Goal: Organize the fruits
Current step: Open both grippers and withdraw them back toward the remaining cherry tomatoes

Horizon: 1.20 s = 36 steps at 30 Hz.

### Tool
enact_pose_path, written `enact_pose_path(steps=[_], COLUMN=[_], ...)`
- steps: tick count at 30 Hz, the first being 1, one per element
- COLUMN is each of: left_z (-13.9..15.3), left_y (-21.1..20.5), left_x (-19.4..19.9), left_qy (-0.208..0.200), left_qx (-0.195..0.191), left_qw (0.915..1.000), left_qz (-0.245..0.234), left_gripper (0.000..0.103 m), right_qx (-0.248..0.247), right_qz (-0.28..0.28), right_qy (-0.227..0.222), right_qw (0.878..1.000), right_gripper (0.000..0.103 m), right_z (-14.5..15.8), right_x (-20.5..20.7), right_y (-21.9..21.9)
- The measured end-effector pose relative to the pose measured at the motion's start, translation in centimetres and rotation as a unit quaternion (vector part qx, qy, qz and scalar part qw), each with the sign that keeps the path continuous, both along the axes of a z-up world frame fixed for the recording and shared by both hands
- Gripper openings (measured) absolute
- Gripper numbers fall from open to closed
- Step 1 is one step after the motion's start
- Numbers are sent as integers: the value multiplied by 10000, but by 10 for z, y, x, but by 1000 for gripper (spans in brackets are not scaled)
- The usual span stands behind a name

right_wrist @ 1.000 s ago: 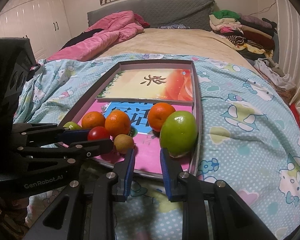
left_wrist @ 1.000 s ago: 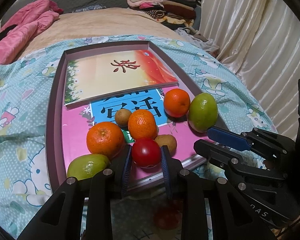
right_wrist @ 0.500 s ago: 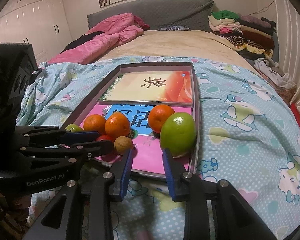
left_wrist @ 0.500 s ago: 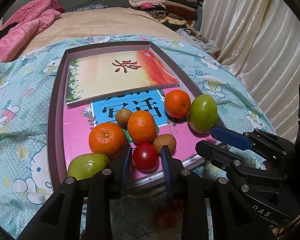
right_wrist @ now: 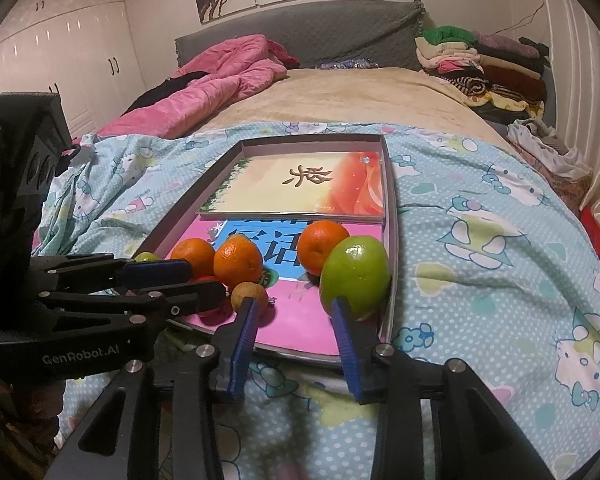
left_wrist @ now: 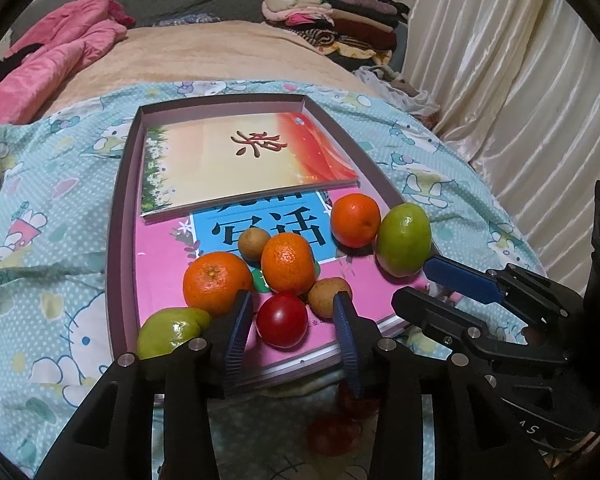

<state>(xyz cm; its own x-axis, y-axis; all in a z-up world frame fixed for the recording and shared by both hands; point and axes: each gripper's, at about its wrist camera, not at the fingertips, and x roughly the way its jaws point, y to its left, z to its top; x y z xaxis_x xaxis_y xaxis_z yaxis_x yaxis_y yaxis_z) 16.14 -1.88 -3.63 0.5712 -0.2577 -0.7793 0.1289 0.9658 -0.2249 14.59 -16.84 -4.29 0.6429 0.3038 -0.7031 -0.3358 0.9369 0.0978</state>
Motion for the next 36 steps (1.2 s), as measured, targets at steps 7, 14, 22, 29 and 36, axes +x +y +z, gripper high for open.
enact_pose_path(steps=[7, 14, 22, 29, 36], left_z=[4, 11, 21, 26, 33], left_y=[1, 7, 11, 18, 27], left_x=[-3, -6, -11, -16, -23], left_qy=[-55, -175, -360, -439, -534], left_qx=[-21, -61, -51, -72, -159], left_qw=[10000, 9998, 9992, 9987, 9980], left_qz=[6, 108, 191, 247, 302], left_gripper=[53, 61, 67, 70, 74], right_qx=[-6, 68, 118, 144, 212], right_qz=[0, -61, -76, -100, -94], right_qy=[-49, -192, -304, -320, -407], right_qw=[10000, 9998, 9994, 9993, 9989], right_gripper=[41, 50, 56, 58, 64], right_z=[1, 7, 12, 13, 16], right_x=[-2, -5, -7, -7, -9], right_y=[0, -4, -5, -6, -6])
